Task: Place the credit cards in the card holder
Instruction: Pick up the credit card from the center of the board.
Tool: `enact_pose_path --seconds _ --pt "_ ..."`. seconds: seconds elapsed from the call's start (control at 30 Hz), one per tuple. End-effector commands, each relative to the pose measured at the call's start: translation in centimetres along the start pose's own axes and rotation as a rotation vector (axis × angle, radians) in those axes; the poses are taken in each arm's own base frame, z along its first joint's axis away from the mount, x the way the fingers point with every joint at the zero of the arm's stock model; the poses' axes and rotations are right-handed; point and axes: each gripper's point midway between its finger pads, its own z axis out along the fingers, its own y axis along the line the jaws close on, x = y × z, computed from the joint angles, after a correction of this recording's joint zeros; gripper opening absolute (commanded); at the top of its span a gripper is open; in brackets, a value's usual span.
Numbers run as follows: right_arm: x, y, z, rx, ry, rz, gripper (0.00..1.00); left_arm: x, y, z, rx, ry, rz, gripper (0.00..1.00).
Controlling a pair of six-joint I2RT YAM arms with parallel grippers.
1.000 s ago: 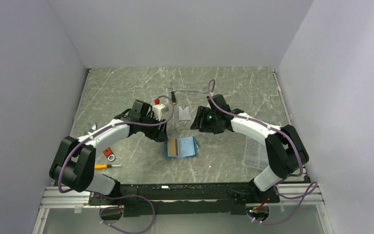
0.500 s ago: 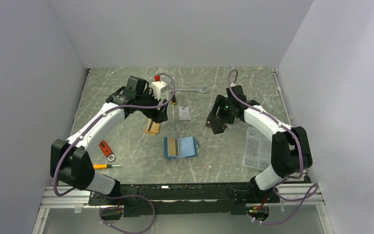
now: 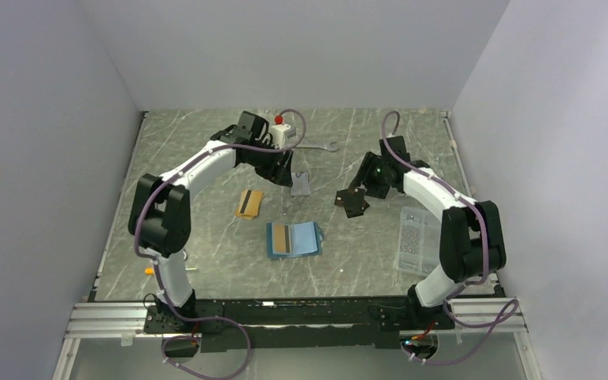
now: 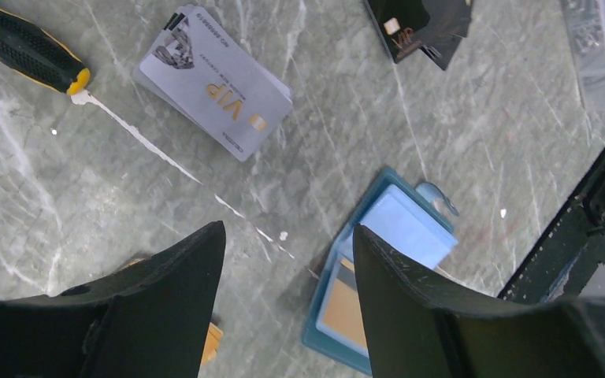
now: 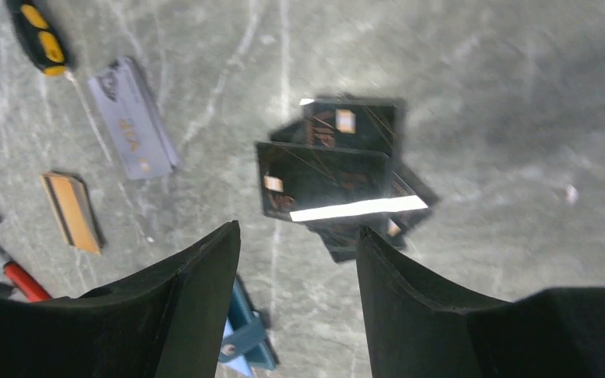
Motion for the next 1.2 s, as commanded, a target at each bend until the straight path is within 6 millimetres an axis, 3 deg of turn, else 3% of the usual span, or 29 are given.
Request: enact_pose_path --seconds 0.0,0.17,0.3,0.5,0.83,1.17 --pt "-3.7 5.7 0.7 -0.145 -0.054 -0.059 0.58 -2.2 1.0 1.7 -0.011 -0.041 -0.061 0.65" --pt "-4.8 9.7 4.1 -0.227 -0.021 -0.109 0.56 -1.7 2.8 4.5 -0.031 -0.046 -0.135 0.6" --pt "-4.2 11.5 7.3 -0.287 0.03 -0.109 0.55 -1.0 4.2 6.2 -0.058 -0.032 -0.212 0.61" --pt "-4.0 13.8 9.6 -0.353 0.065 -0.118 0.52 0.0 5.3 8.0 -0.048 0.0 -0.279 0.64" --pt "-2.2 14.6 12.0 -0.415 0.135 -0.085 0.49 0.6 6.6 10.4 -0.03 0.045 -0.348 0.59" --pt "0.3 13.7 13.1 -0.422 0.184 -0.054 0.46 2.4 7.7 11.1 -0.057 0.09 -0.37 0.44"
